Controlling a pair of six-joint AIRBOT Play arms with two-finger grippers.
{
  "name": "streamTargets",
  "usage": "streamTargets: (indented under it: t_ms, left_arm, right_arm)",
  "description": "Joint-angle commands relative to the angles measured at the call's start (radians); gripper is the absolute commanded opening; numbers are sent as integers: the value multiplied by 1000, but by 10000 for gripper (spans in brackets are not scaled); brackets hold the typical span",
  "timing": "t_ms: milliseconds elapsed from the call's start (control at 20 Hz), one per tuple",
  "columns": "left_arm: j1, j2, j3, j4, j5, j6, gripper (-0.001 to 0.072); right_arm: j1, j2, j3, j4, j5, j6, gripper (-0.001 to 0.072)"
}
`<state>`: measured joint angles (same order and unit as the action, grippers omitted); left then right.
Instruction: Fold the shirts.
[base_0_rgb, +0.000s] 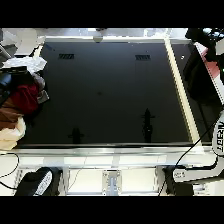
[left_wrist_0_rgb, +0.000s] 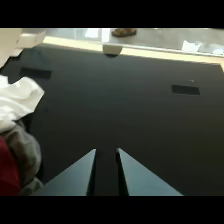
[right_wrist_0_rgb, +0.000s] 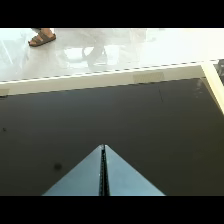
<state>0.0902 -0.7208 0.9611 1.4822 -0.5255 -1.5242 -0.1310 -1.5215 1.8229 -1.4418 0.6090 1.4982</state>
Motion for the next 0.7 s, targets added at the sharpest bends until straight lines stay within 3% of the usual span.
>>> streamTargets:
  t_ms: [0, 100, 300, 400, 500, 550, 650]
  left_arm:
    - [98, -35, 17, 13, -21, -48, 309]
    - [147, -35, 17, 13, -23, -47, 308]
    - [222, -48, 17, 117, -25, -47, 307]
    - [280, -81, 17, 201, -84, -48, 307]
    - [380, -148, 17, 278, -156, -72, 310]
    - [439, -186, 18, 295, -161, -116, 412]
    - [540, -259, 18, 294, -160, -196, 499]
  right_arm:
    - [1, 0, 1, 11, 2, 7, 110]
    - [1, -7, 0, 55, 25, 11, 525]
    - [26, -28, -2, 284, 373, -2, 533]
    - [90, -59, -13, 289, 556, -52, 533]
    - [182, -85, -29, 288, 628, -117, 534]
    - [229, -95, -29, 284, 622, -124, 533]
    - [319, -98, -29, 276, 558, -124, 533]
